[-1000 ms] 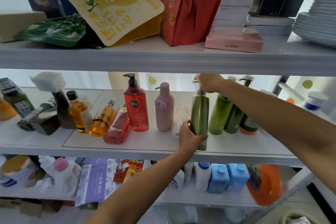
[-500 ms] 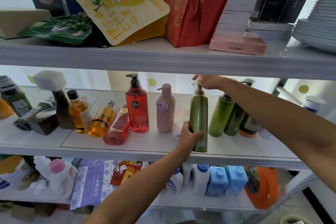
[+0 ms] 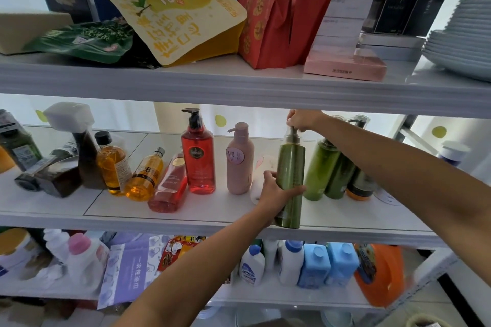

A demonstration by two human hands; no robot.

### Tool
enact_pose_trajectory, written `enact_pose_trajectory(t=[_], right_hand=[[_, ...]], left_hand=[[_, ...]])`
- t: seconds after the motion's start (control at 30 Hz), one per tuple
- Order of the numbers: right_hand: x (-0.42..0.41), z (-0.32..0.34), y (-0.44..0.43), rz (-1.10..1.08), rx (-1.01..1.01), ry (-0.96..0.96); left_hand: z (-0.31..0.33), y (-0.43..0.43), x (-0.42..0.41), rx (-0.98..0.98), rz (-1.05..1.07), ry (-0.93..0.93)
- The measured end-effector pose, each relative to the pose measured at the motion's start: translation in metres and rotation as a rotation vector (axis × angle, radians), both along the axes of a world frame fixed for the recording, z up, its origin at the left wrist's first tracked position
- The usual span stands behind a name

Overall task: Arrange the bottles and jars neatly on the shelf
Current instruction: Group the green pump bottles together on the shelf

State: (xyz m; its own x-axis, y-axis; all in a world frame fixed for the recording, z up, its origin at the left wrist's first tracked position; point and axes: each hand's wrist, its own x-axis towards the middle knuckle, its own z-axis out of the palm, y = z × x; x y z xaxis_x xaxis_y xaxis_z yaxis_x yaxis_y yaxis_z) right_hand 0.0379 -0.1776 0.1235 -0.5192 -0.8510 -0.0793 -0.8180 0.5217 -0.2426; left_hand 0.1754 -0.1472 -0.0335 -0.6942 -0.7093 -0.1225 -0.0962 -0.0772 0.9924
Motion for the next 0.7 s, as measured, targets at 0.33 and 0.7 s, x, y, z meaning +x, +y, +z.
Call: enact_pose_trajectory(t=[0.33,0.7], right_hand=[[-0.013,0.003,0.009,0.062,0.029,-0.019],[-0.016,0.005,0.0,0.166,0.21,-0.079]], left_hand=[[-0.002,-0.001,0.01,0.507,-0.221,0.229],[0.007,-0.008,0.013,0.589,-0.318,0.323]])
